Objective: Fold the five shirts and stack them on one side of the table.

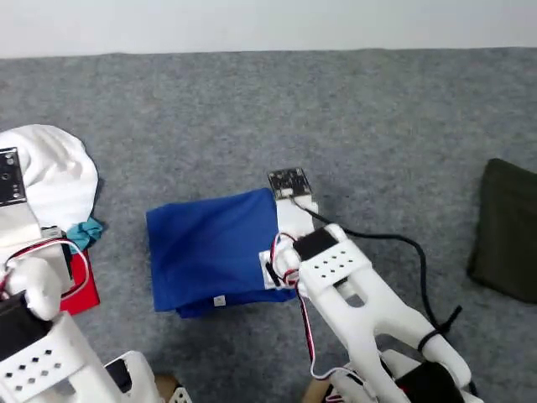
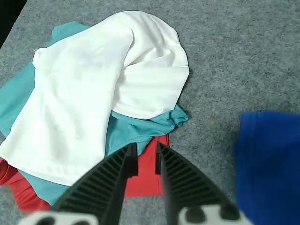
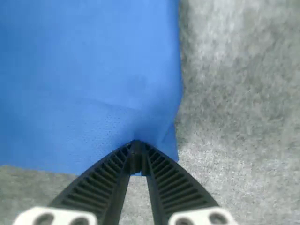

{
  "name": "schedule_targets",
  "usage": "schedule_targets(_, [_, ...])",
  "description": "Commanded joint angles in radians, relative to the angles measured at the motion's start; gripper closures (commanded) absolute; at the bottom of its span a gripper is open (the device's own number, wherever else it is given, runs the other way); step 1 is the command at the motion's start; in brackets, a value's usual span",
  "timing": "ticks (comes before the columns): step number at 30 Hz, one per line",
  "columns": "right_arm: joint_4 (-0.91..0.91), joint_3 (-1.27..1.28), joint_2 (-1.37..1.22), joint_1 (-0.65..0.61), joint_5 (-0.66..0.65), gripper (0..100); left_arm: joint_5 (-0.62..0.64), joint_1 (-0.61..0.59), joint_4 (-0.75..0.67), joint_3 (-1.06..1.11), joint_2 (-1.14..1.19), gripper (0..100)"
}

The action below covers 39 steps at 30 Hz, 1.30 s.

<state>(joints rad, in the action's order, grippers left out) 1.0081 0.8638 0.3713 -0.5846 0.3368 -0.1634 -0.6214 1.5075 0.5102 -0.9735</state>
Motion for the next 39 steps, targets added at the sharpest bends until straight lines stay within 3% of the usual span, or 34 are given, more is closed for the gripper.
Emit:
schedule_targets(1, [-0.061,0.052,0.002,-0.002,0.009,98.8,-0.002,-0.003,-0.018,-0.005,-0.021,92])
schedule_targets(10, [0.007,0.107,0.015,-0.010,0.006,98.8,-0.002,-0.003,0.000,-0.005,-0.021,92])
schedule_targets(20, [0.217,-0.137,0.160,-0.004,-0.014,98.8,-0.002,-0.003,0.018,-0.010,-0.021,92])
schedule_targets(32, [0.093,-0.025,0.010,-0.005,-0.031,98.8,-0.002,-0.003,0.018,-0.007,-0.021,92])
schedule_targets(39, [0.165,-0.184,0.010,-0.004,-0.031,98.4,-0.002,-0.003,0.026,0.001,-0.020,92])
